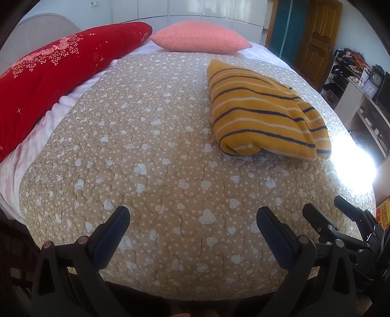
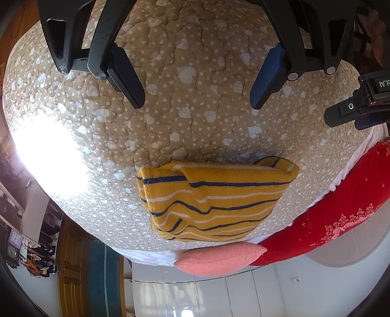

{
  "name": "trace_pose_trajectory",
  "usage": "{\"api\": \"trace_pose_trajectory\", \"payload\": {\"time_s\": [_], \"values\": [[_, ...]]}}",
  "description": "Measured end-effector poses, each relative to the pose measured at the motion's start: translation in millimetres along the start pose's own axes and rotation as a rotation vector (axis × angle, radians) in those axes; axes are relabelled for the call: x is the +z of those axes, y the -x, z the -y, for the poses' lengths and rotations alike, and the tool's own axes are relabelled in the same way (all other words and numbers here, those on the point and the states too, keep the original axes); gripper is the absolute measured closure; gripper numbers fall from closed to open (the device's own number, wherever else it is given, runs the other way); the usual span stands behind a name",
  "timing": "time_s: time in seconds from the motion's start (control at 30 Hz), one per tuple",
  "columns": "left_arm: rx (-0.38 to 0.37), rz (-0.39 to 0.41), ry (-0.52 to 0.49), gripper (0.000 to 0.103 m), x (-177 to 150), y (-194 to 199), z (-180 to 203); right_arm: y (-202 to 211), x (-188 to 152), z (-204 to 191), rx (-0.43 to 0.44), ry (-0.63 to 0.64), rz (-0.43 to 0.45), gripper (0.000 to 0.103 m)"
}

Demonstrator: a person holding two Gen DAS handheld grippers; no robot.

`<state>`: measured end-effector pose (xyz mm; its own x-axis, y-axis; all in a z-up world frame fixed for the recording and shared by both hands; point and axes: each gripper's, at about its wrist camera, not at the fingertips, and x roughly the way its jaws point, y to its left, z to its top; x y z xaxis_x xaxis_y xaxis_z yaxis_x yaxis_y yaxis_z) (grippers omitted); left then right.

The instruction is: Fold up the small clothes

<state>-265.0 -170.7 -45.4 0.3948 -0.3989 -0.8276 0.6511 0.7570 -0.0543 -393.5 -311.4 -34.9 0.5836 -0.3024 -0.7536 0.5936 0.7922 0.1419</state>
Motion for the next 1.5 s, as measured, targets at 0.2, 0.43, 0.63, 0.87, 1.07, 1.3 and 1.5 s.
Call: {"api": "trace_pose_trajectory", "payload": {"time_s": [0.2,0.43,0.63,0.87,1.07,1.3,1.5], "values": [[0.000,-0.002,0.001,0.000,1.5,-0.3,0.4,-1.9,-0.2,1.9,-0.002,-0.003,-0.006,0.012],[-0.007,-0.009,0.001,0.000,0.7,-2.2,0.0,-3.0,-0.7,1.4,-0.001,-0.002,-0.008,0.011],[-0.008,-0.014,0.001,0.000,-0.2,-3.5,-0.7,-3.9,-1.1,1.0,-0.001,-0.001,-0.010,0.011],[-0.016,-0.017,0.000,0.000,-0.1,-5.2,-0.8,-4.5,-0.9,1.2,-0.002,0.000,-0.009,0.011],[-0.025,-0.027,0.002,0.000,-0.6,-6.1,-1.5,-7.2,0.1,0.9,-0.013,0.016,-0.006,0.011],[-0.030,-0.039,0.005,0.000,-0.9,-7.9,-3.2,-9.0,5.0,-2.6,-0.023,0.041,0.000,0.011],[-0.035,-0.044,0.003,0.000,-0.9,-10.1,-3.3,-9.4,10.5,-5.7,-0.023,0.053,0.008,0.011]]}}
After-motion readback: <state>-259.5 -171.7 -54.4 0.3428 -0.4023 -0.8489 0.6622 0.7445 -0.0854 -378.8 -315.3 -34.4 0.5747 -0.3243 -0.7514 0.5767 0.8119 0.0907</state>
